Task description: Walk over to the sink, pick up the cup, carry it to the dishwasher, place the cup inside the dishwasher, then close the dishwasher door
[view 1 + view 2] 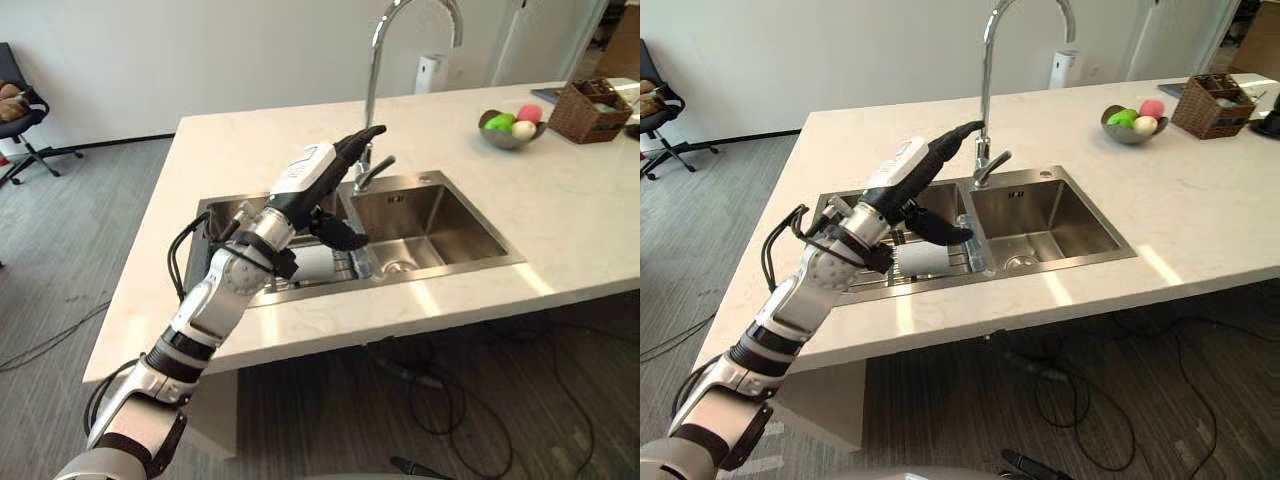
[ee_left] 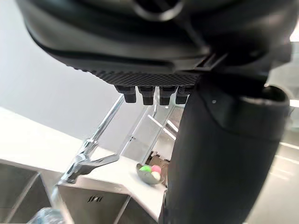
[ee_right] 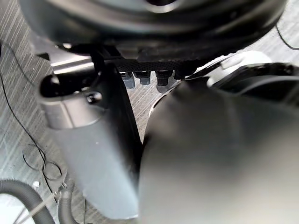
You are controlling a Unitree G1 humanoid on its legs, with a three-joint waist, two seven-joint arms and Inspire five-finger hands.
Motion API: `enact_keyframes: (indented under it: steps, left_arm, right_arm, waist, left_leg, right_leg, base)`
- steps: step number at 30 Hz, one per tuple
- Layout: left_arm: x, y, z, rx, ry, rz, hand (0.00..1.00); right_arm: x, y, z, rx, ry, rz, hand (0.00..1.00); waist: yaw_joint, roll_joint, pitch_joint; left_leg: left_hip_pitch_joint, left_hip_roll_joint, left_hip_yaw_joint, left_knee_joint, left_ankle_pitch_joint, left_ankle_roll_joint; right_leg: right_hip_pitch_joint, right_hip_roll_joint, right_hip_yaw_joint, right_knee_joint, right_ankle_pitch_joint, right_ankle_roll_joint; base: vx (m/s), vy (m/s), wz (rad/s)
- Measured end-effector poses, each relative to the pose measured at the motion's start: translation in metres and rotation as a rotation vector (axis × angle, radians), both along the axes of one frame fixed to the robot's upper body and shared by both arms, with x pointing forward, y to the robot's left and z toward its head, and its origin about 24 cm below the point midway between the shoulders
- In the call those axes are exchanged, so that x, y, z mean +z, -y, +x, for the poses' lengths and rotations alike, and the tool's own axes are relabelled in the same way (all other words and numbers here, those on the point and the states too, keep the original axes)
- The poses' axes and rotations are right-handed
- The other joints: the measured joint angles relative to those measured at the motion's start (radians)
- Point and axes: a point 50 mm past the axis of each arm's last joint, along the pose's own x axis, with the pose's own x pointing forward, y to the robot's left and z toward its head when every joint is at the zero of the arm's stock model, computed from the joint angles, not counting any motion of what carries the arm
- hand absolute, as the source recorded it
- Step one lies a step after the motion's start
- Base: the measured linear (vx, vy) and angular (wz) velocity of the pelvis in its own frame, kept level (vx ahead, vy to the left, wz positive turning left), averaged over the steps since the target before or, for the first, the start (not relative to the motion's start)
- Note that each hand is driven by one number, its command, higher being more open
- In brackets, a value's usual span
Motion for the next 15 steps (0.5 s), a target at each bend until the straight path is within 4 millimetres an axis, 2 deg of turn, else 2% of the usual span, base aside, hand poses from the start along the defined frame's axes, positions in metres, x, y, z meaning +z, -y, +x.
enact_keyframes:
  steps: [1,3,6,7,10,15]
  left_arm:
    - [-0.004,-0.005,0.004,0.020,-0.036,0.013,1.00]
    - [-0.027,-0.023,0.016,0.103,-0.179,0.043,1.00]
    - [-0.047,-0.040,0.022,0.176,-0.291,0.058,1.00]
    - [-0.056,-0.051,0.024,0.224,-0.341,0.062,1.00]
    - [-0.064,-0.062,0.025,0.270,-0.377,0.065,1.00]
    - [-0.069,-0.067,0.026,0.298,-0.391,0.073,1.00]
  right_arm:
    - [0.000,0.000,0.000,0.000,-0.001,0.001,1.00]
    - [0.000,0.002,-0.001,-0.009,-0.004,0.002,1.00]
    - [0.000,0.002,-0.001,-0.009,-0.005,0.003,1.00]
    - [0.000,0.001,0.000,-0.009,-0.003,0.004,1.00]
    - [0.000,0.001,0.000,-0.012,0.001,0.004,1.00]
    - [0.000,-0.002,0.000,-0.014,0.015,0.009,1.00]
  waist:
    - [-0.004,0.000,0.000]
    - [-0.024,0.000,0.000]
    - [-0.031,0.000,0.000]
    - [-0.036,-0.001,0.001]
    - [-0.040,-0.003,0.002]
    - [-0.049,-0.014,0.011]
  left_leg:
    - [0.002,0.000,0.003,-0.003,0.001,-0.001]
    - [0.002,-0.001,0.005,-0.004,0.002,-0.002]
    - [0.002,0.000,0.012,-0.006,0.002,-0.003]
    - [0.002,0.000,0.017,-0.006,0.002,-0.003]
    - [0.003,-0.003,0.017,-0.006,0.001,-0.003]
    - [0.009,-0.007,0.023,-0.006,0.000,-0.004]
  right_leg:
    - [0.000,0.002,0.004,-0.004,0.003,0.000]
    - [-0.003,0.005,0.007,-0.004,0.004,0.001]
    - [-0.008,0.009,0.015,-0.003,0.008,0.001]
    - [-0.010,0.010,0.021,-0.002,0.010,0.002]
    - [-0.009,0.011,0.026,-0.002,0.013,0.006]
    - [-0.012,0.010,0.045,-0.003,0.021,0.005]
  base:
    - [-0.05,-0.034,-0.15]
    - [-0.03,-0.026,-0.06]
    - [-0.01,-0.024,-0.09]
    - [0.01,-0.019,-0.10]
    - [0.00,-0.019,-0.06]
    - [-0.05,-0.009,-0.08]
